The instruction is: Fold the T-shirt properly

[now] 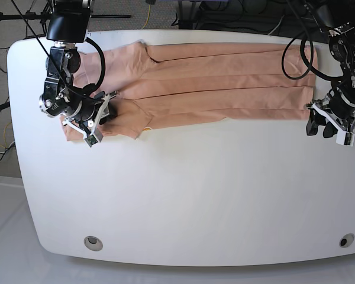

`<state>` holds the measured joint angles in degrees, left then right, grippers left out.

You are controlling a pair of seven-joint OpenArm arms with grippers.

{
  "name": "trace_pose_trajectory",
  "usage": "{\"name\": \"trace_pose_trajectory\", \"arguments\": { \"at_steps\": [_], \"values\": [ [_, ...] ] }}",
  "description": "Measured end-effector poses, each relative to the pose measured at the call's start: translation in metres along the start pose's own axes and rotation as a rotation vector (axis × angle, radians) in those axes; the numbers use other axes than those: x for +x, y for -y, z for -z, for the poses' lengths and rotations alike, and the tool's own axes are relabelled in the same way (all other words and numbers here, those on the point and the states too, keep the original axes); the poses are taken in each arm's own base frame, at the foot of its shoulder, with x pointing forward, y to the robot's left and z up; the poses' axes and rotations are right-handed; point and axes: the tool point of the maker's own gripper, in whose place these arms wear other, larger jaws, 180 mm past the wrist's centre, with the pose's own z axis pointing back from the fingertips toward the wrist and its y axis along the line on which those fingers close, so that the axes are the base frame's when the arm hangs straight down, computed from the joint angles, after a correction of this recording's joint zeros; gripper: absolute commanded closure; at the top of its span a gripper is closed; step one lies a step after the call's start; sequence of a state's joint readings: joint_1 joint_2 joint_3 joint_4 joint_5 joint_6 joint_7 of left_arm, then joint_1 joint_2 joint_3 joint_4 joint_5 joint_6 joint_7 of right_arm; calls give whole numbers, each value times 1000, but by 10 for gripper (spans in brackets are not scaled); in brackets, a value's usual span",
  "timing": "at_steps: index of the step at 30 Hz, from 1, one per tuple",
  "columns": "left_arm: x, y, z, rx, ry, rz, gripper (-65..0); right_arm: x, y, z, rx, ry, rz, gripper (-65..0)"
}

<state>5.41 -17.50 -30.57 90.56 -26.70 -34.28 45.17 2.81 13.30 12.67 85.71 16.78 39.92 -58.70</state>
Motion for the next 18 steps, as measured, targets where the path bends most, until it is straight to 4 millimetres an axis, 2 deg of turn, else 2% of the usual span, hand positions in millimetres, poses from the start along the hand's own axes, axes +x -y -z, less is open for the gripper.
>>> {"name": "trace_pose_trajectory", "arguments": {
  "at_steps": [18],
  "values": [
    [5, 0, 3, -4, 3, 1, -305, 0, -1, 0, 2, 1, 1, -187]
  ]
}}
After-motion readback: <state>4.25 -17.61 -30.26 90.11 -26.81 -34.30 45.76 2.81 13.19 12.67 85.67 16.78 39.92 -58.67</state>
